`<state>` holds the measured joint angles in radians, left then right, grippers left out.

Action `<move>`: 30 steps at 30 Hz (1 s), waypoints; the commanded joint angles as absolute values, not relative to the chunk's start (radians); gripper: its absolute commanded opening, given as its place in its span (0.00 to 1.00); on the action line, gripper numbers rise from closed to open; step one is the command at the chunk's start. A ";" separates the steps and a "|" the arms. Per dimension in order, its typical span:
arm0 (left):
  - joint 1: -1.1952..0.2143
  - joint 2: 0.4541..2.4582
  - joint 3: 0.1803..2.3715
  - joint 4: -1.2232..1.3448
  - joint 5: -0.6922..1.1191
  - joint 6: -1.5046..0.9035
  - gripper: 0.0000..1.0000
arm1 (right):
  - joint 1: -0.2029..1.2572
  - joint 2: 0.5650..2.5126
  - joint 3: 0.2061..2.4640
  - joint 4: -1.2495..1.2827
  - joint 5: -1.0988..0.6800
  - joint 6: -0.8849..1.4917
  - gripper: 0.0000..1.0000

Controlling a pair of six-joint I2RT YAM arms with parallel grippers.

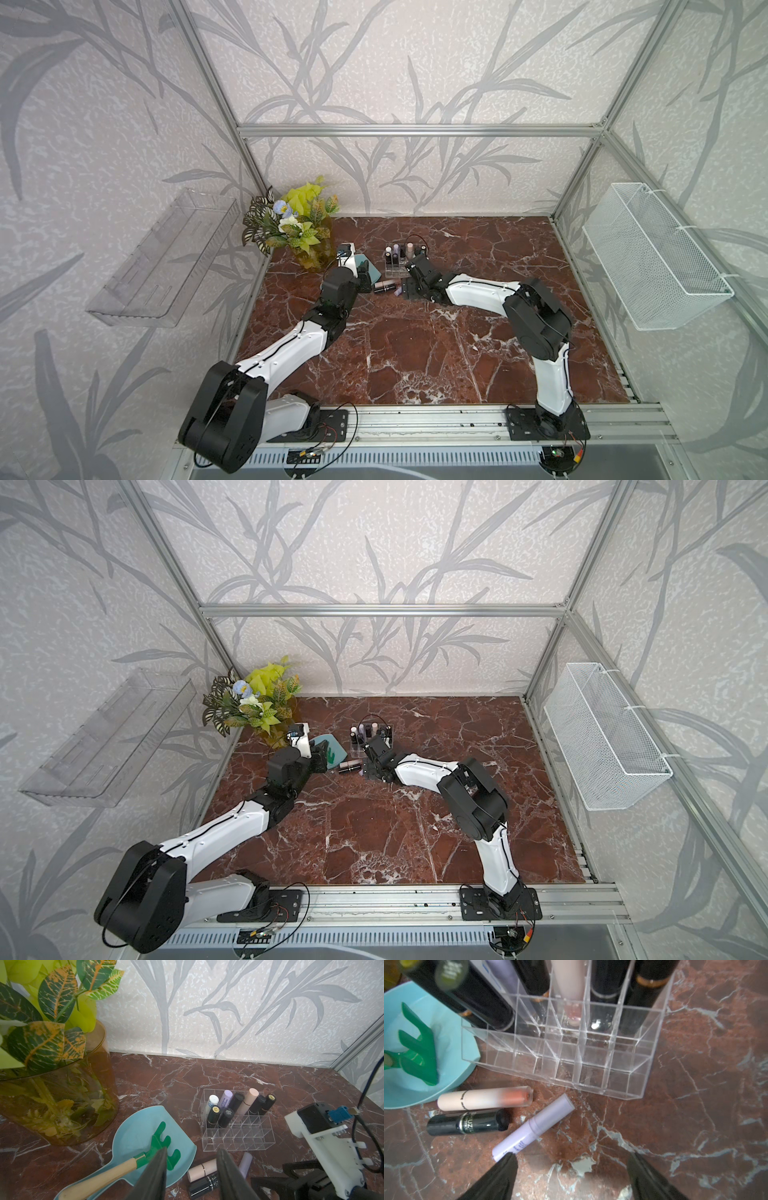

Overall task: Arrange the lipsticks in the organizer
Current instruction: Pick up the lipstick at the center of the board.

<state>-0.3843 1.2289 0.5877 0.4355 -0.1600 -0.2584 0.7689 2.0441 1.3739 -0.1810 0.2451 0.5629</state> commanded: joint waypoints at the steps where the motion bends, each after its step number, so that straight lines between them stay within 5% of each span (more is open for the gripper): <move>1: -0.376 1.226 0.575 0.463 -0.140 -0.273 0.41 | 0.784 2.076 1.424 -0.224 0.294 0.585 0.87; 30: -0.364 1.234 0.575 0.465 -0.119 -0.282 0.40 | 0.813 2.173 1.538 -0.250 0.300 0.588 0.85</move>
